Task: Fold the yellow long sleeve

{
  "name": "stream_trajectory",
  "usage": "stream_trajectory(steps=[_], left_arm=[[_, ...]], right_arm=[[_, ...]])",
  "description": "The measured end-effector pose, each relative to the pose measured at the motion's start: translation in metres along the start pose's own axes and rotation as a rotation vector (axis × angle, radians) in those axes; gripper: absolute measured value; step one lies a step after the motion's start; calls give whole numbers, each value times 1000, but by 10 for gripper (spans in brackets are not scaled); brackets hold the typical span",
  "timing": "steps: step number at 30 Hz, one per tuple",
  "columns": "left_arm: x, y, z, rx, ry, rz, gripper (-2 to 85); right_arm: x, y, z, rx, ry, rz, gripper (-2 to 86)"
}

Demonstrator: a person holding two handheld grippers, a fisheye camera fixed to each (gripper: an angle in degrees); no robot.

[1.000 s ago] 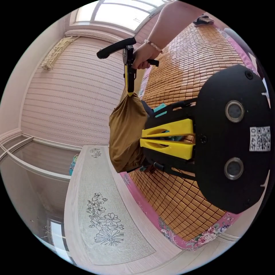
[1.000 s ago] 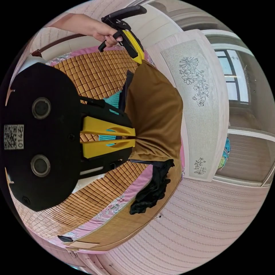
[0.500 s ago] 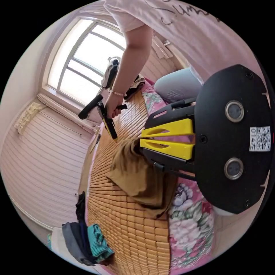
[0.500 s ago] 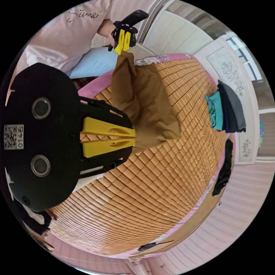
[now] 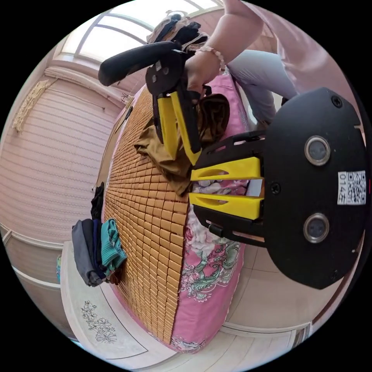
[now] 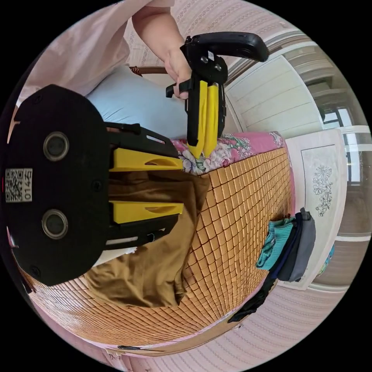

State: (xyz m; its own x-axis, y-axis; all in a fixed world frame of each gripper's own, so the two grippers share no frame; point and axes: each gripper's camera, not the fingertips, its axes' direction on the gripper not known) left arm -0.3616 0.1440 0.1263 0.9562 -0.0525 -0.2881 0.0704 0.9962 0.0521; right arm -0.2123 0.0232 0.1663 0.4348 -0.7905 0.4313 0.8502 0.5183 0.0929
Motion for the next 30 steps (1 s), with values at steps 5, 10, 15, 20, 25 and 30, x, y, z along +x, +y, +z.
stream_trajectory(steps=[5, 10, 15, 20, 25, 30], left_arm=[[5, -30, 33, -23, -3, -4, 76], [17, -38, 50, -80, -9, 72, 65], [18, -39, 48, -69, 45, 101, 15], [23, -34, 27, -29, 92, 109, -8], [29, -8, -9, -31, 221, 108, -5], [33, 0, -12, -109, 167, 84, 47]], right_arm=[[23, 25, -11, 41, -43, 65, 49], [60, 106, -74, 163, -62, 237, -2], [97, 243, -144, 360, -119, 521, -6], [108, 366, -189, 546, -180, 803, -5], [103, 434, -197, 425, -111, 918, -2], [93, 461, -200, 474, -134, 931, 17]])
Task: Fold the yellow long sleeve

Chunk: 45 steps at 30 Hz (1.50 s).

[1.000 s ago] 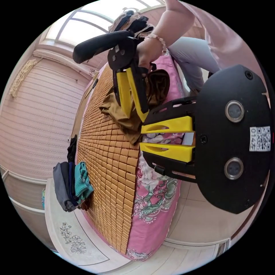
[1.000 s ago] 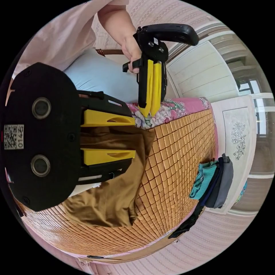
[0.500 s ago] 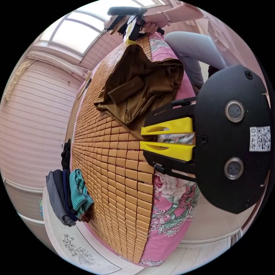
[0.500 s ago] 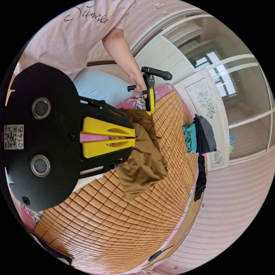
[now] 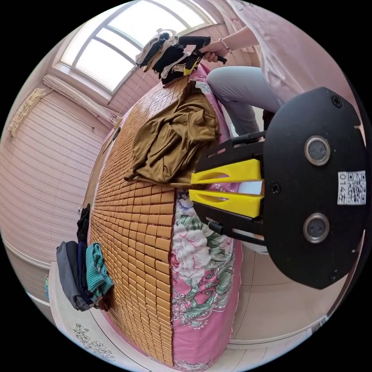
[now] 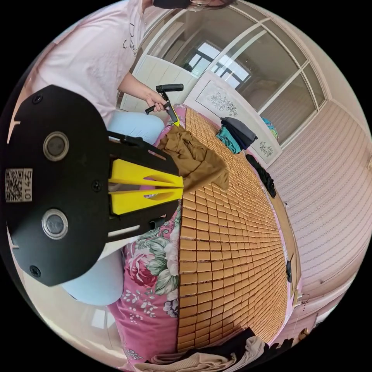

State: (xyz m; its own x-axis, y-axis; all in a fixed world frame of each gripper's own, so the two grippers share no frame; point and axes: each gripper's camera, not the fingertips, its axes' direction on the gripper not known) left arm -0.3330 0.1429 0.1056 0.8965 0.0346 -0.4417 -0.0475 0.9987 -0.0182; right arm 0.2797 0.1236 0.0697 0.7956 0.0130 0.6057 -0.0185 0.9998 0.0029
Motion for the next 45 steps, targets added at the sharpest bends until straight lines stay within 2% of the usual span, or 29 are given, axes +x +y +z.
stream_trajectory(steps=[4, 6, 9, 11, 13, 14, 16, 18, 20, 22, 27, 31, 35, 38, 40, 42, 45], left_arm=[[11, -3, -18, 34, -98, 30, 85], [15, -6, -16, 17, -128, 46, 91], [20, -15, 2, -86, -151, 72, 89], [25, -18, -4, -78, -196, 92, 66], [25, -18, -15, -75, -150, 87, 5], [24, -18, -21, -64, -119, 87, 2], [17, -14, -65, 60, 103, 29, -6], [15, -12, -110, 177, 262, 18, -8], [21, -11, -158, 286, 360, 48, -9], [31, -4, -225, 467, 438, 97, -10], [34, 17, -357, 780, 507, 216, -10], [54, -1, -443, 906, 375, 383, -10], [53, -67, -455, 907, 333, 328, -10], [59, -167, -432, 782, 129, 278, -10], [92, -233, -451, 826, -29, 380, -10], [124, -262, -482, 919, -141, 437, -9], [155, -275, -527, 1131, -150, 400, -9]], right_arm=[[-15, -4, 8, -39, 43, -55, 112], [-25, -5, 25, -145, 133, -133, 132], [-27, 1, 47, -265, 307, -183, 111], [-30, 2, 36, -224, 414, -195, 27], [-28, 1, 25, -242, 354, -193, 14], [-25, 1, 12, -225, 302, -180, 11], [-18, -1, -16, -173, 190, -147, 8], [-4, -6, -72, -12, -125, -102, 7], [-4, -3, -121, 181, -264, -125, 7], [-12, 0, -162, 308, -293, -166, 7], [-40, 10, -270, 573, -434, -336, 7], [-74, -5, -329, 622, -453, -502, 7], [-92, -70, -338, 561, -409, -529, 6], [-83, -162, -311, 452, -295, -457, 6], [-88, -220, -308, 429, -203, -422, 6], [-126, -265, -348, 629, -42, -486, 6], [-165, -288, -392, 819, -41, -570, 6]])
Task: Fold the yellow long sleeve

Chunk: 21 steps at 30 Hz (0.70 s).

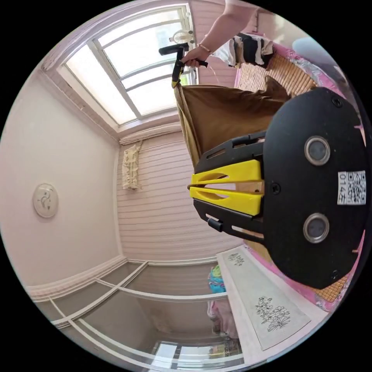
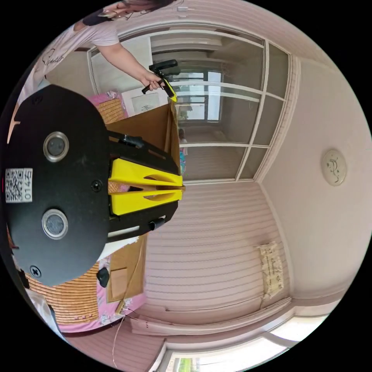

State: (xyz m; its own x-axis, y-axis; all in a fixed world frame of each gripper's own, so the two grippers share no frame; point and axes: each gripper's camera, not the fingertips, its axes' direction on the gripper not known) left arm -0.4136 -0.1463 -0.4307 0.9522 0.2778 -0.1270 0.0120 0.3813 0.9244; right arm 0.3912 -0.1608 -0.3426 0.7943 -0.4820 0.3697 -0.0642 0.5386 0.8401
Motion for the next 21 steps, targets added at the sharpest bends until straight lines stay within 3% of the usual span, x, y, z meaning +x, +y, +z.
stream_trajectory(steps=[2, 5, 11, 16, 18, 21], left_arm=[[-2, -8, -5, 78, 47, -67, -10], [1, 16, -1, 21, 80, -35, -10], [-13, 183, 7, -375, 213, -172, -10], [3, 348, -67, -668, 277, -329, -10], [10, 384, -101, -732, 280, -422, -10], [24, 411, -147, -792, 262, -533, -10]], right_arm=[[-2, -11, -5, 80, -20, -14, 6], [6, 7, -4, 41, -7, -8, 6], [31, 170, 0, -294, -49, 90, 7], [31, 333, -33, -593, -90, 350, 7], [25, 394, -57, -717, -105, 528, 7], [6, 425, -82, -840, -90, 606, 6]])
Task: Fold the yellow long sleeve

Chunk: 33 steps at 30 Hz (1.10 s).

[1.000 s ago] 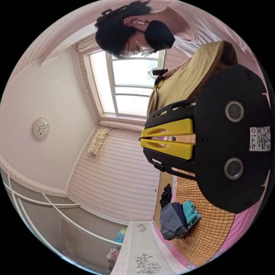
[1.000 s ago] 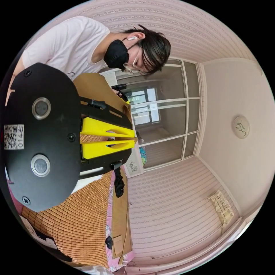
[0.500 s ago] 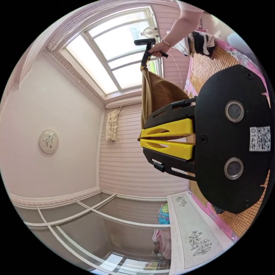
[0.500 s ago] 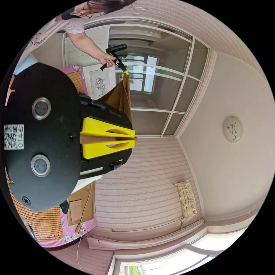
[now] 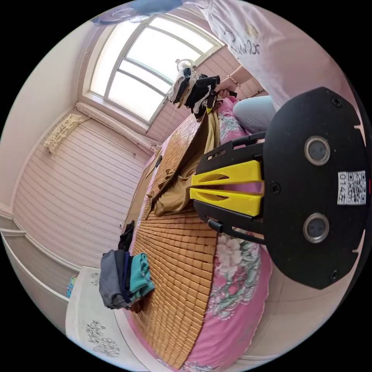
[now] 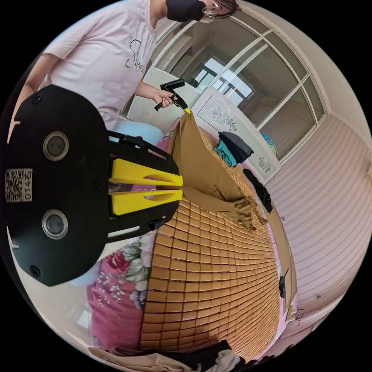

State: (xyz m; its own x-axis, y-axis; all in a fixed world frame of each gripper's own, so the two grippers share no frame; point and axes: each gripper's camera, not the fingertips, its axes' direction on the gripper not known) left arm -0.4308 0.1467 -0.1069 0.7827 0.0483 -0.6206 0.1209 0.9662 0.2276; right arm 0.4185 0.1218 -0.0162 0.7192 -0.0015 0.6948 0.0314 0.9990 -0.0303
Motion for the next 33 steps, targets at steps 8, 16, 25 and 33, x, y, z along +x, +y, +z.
stream_trajectory(steps=[8, 16, 25, 33], left_arm=[[38, -55, -98, 337, 153, 87, -10], [173, -194, -305, 661, 249, 449, -10], [270, -263, -411, 735, -173, 632, -10], [191, -341, -261, 377, -165, 475, -10]], right_arm=[[-56, -32, -93, 298, -187, -172, 6], [-242, -96, -287, 649, -227, -699, 5], [-410, -117, -398, 750, -58, -924, 5], [-323, -240, -288, 379, 63, -609, 6]])
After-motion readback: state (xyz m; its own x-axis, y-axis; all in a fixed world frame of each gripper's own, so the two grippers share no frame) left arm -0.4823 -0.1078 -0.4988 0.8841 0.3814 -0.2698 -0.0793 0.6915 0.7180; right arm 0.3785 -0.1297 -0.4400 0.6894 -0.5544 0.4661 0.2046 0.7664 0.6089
